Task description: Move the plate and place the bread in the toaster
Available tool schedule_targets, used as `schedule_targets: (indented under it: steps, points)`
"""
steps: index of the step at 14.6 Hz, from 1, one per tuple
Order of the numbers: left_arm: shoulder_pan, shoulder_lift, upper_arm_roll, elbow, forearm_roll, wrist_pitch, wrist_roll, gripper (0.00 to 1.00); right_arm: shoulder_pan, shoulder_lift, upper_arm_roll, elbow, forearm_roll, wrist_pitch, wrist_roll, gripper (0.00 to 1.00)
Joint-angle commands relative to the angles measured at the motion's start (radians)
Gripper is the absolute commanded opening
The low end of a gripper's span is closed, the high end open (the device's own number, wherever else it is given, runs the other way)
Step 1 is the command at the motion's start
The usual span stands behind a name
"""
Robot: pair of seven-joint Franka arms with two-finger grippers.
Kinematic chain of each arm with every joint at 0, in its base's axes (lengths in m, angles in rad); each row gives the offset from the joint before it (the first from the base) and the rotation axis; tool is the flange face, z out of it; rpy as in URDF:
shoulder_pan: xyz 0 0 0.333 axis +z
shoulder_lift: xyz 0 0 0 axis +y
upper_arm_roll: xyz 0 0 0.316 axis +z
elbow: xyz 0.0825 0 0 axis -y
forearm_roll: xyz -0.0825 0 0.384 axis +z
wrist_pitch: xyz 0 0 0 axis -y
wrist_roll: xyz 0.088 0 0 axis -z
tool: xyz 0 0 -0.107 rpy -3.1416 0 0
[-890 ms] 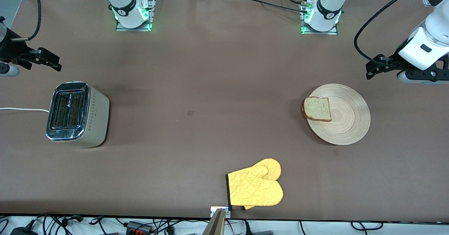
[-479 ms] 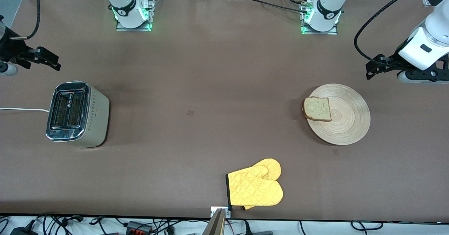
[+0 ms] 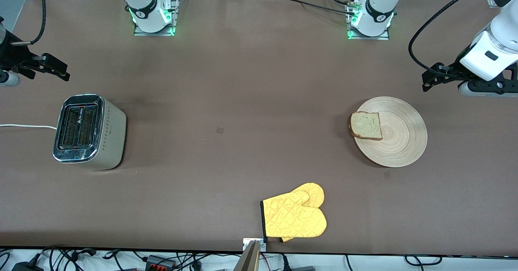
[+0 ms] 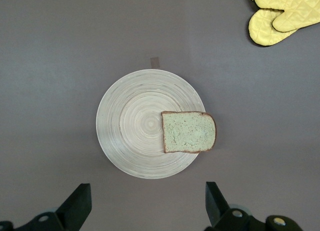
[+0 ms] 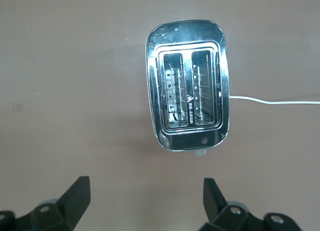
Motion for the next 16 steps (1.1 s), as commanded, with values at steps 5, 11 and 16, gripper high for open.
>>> schedule_targets:
  steps: [5, 11, 16]
  points:
    - [0.01, -0.009, -0.006, -0.004, -0.009, -0.009, 0.017, 1.0, -0.005, 0.001, 0.008, 0.007, 0.005, 0.0, 0.006, 1.0]
    - [0.011, 0.03, -0.005, 0.057, -0.009, -0.043, 0.015, 1.0, -0.005, 0.054, 0.008, 0.06, 0.006, 0.0, 0.004, 1.0]
    - [0.023, 0.129, 0.007, 0.144, -0.017, -0.147, 0.009, 1.0, 0.009, 0.086, 0.012, 0.065, 0.002, -0.001, -0.003, 1.0]
